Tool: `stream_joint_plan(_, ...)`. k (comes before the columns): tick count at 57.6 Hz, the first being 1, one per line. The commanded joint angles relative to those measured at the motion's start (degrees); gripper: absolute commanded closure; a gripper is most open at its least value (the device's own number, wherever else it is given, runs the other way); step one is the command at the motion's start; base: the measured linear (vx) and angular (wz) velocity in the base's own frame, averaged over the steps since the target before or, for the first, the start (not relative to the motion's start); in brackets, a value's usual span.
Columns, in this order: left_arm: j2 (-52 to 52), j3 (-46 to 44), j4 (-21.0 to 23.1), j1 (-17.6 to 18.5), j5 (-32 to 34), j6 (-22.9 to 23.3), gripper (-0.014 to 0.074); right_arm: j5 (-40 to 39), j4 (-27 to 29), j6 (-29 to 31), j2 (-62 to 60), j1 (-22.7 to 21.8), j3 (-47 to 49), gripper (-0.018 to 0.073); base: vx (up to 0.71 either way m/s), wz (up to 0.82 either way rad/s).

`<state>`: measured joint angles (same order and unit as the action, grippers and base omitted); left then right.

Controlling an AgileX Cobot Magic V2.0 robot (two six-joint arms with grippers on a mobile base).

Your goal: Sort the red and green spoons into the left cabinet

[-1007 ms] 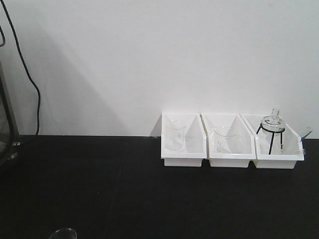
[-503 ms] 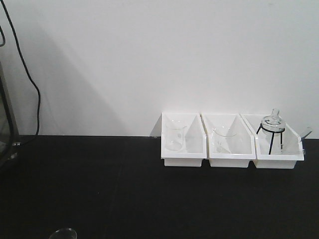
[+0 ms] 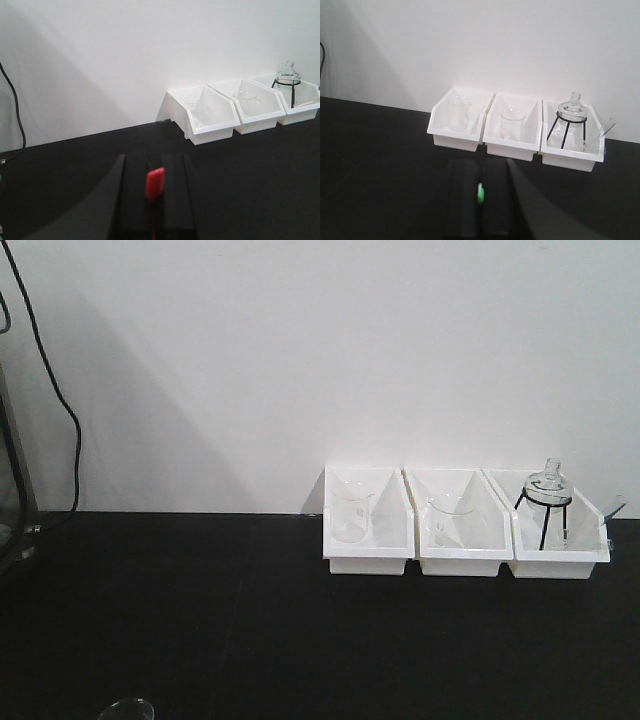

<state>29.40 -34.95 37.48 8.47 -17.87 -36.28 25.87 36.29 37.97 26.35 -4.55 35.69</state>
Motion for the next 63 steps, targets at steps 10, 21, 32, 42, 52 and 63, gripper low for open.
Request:
stream_joint_plan(10, 0.27, -1.49, 1.33, 0.02, 3.47, 0.23, 0.0597, -3.64, 1.39, 0.57, 0.32, -0.19, 1.42, 0.0559, 0.00, 0.00)
stream_joint_plan(21, 0.27, -1.49, 1.33, 0.02, 3.47, 0.23, 0.0597, -3.64, 1.44, 0.57, 0.32, -0.19, 1.42, 0.0559, 0.00, 0.00)
stream_joint_plan(32, 0.27, -1.49, 1.33, 0.02, 3.47, 0.23, 0.0597, -3.64, 1.44, 0.57, 0.32, -0.19, 1.42, 0.0559, -0.01, 0.05)
stream_joint_plan(42, 0.27, -1.49, 1.33, 0.02, 3.47, 0.23, 0.0597, -3.64, 1.43, 0.57, 0.32, -0.13, 1.42, 0.0559, -0.05, 0.10)
stream_joint_plan(52, 0.27, -1.49, 1.33, 0.02, 3.47, 0.23, 0.0597, -3.64, 1.43, 0.57, 0.32, -0.13, 1.42, 0.0559, -0.09, 0.18)
stream_joint_plan(63, 0.27, -1.49, 1.33, 0.02, 3.47, 0.23, 0.0597, -3.64, 1.43, 0.57, 0.32, -0.20, 1.42, 0.0559, -0.11, 0.24)
